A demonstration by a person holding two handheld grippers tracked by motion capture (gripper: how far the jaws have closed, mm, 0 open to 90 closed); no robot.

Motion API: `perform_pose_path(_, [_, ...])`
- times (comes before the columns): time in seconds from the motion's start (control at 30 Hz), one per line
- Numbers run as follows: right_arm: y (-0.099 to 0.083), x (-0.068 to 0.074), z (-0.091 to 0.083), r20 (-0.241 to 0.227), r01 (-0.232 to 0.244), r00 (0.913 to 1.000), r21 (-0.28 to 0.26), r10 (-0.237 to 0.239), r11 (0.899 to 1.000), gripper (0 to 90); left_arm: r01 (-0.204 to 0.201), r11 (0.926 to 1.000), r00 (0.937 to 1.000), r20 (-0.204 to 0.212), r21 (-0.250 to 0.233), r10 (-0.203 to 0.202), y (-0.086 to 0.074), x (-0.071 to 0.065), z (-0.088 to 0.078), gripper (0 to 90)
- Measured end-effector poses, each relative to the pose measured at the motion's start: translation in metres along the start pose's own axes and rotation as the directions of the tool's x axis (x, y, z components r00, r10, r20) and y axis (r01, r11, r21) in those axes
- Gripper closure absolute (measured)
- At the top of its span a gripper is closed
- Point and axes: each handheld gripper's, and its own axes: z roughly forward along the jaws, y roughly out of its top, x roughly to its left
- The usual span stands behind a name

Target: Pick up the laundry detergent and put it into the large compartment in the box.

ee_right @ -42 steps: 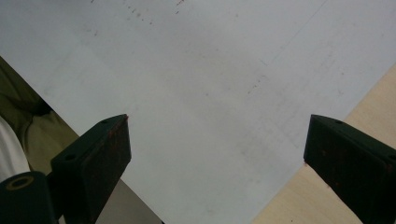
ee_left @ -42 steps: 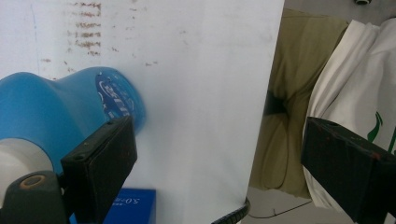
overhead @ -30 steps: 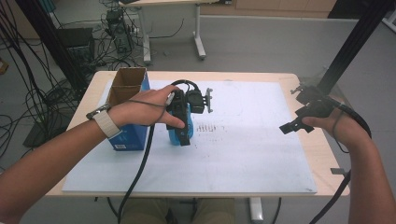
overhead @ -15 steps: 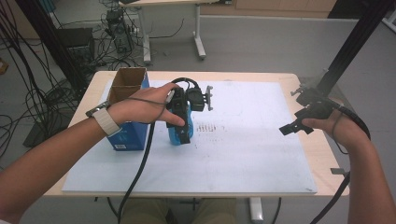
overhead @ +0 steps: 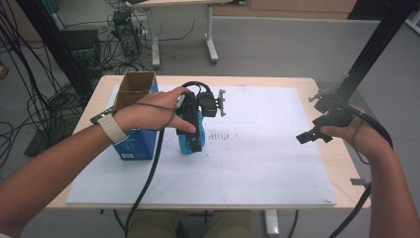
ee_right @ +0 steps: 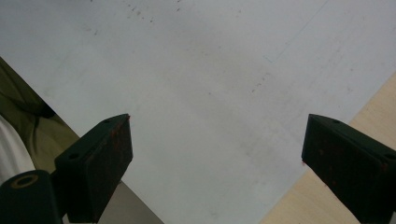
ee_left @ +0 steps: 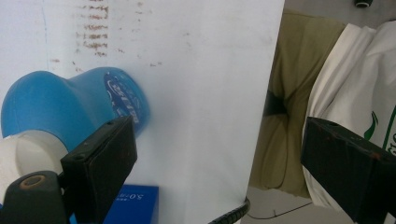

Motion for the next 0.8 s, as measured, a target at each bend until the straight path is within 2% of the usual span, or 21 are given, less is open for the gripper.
perform_pose_path(0.4, [-0.001,-0.001,0.002,0.000,-0.002,1.0000,0.003,0.002,1.000,8.5,0.007,1.0000,0.9998,-0.017,-0.005,-0.007,0.000,0.001,-0.013,11.3])
perform_pose_path(0.8, [-0.002,-0.003,0.005,-0.007,-0.002,1.0000,0.002,0.002,1.000,8.5,0.088,0.9961,0.9950,-0.046,-0.010,-0.088,0.002,0.002,-0.026,11.1])
